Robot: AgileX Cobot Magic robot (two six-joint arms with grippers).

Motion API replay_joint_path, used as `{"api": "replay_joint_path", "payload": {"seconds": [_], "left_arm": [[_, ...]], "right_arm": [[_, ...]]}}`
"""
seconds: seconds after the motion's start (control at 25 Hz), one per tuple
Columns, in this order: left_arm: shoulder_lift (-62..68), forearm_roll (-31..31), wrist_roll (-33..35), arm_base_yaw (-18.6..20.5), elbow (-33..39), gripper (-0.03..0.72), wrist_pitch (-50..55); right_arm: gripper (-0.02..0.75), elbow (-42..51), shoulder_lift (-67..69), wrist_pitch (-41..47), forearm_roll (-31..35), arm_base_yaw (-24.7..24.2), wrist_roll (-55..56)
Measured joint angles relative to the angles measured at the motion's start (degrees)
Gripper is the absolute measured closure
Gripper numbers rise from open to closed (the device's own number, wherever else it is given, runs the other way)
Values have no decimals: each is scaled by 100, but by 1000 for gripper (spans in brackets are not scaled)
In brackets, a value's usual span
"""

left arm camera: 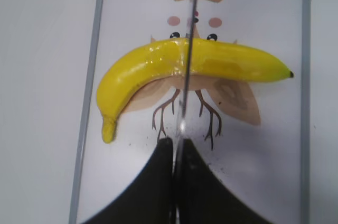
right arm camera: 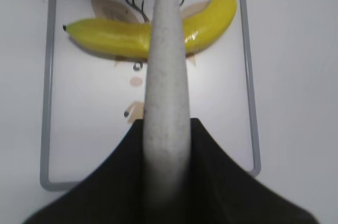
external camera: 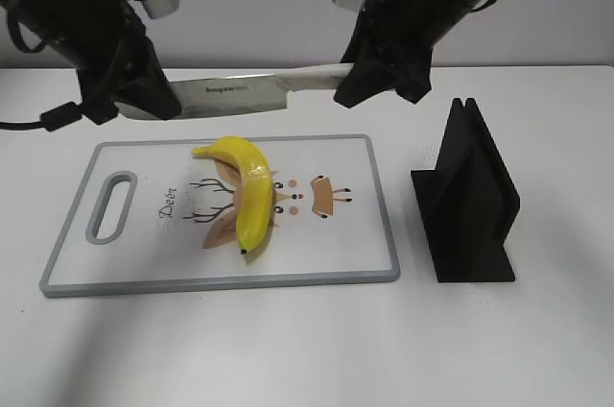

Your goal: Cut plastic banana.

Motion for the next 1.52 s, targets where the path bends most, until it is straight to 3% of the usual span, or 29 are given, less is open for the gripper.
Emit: {"api": "replay_joint_path", "payload": {"seconds": [0.24, 0.48, 0.92, 1.52], "left_arm": [[448, 108, -42, -380, 0, 714, -486], [729, 287, -105, -407, 0, 714, -705], [1837, -31, -231, -431, -123, 708, -1049], [934, 145, -346, -460, -7, 710, -966]], "right_arm": [[566, 0, 348, 59, -905, 0, 687], [565, 0, 703, -55, -985, 5, 806], [561, -62, 1516, -257, -1284, 3, 879], [561, -446, 853, 346, -1362, 8, 991]]}}
